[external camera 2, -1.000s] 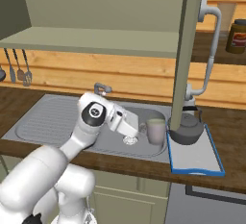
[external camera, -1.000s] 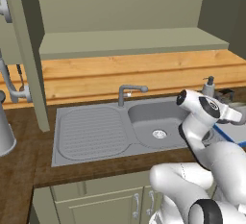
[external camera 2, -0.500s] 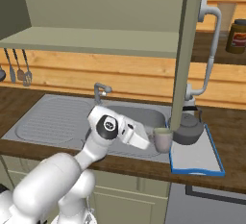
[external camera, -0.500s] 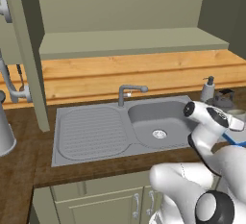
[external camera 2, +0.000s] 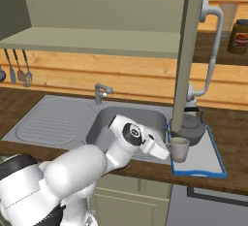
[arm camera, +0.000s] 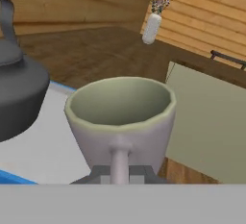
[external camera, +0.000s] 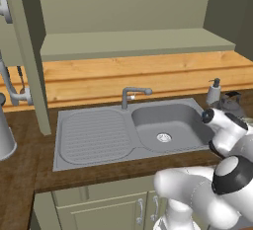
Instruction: Pick the kettle from the counter and place it on the tray. Then pick the mug from the cabinet and place it on the tray. Then close the cabinet doors.
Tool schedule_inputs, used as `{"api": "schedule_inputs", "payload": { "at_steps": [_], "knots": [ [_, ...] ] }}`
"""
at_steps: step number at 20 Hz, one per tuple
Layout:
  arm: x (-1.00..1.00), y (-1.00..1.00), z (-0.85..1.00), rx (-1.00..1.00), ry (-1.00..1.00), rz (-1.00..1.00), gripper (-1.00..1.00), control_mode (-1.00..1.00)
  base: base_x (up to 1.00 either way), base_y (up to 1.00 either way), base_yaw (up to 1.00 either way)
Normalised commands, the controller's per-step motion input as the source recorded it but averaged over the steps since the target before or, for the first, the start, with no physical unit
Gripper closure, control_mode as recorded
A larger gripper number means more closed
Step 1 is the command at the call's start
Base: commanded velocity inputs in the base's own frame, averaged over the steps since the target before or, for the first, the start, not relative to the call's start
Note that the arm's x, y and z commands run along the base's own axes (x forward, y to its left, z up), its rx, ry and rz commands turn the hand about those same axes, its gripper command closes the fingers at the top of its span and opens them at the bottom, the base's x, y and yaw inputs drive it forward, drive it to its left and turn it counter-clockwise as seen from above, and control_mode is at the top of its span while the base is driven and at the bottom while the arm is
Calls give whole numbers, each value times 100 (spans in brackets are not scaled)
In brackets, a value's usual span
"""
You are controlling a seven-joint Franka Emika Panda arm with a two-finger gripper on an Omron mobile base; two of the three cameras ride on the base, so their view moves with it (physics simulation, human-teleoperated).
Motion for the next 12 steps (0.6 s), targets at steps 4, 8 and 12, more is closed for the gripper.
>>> {"api": "schedule_inputs", "payload": {
  "at_steps": [4,8,12],
  "knots": [
    [11,-37,-43,3,0,0,100,-100,0,0,0],
    [24,-37,-35,2,-1,0,100,-100,0,0,0],
    [31,-39,-27,2,-1,0,100,-100,0,0,0]
  ]
}}
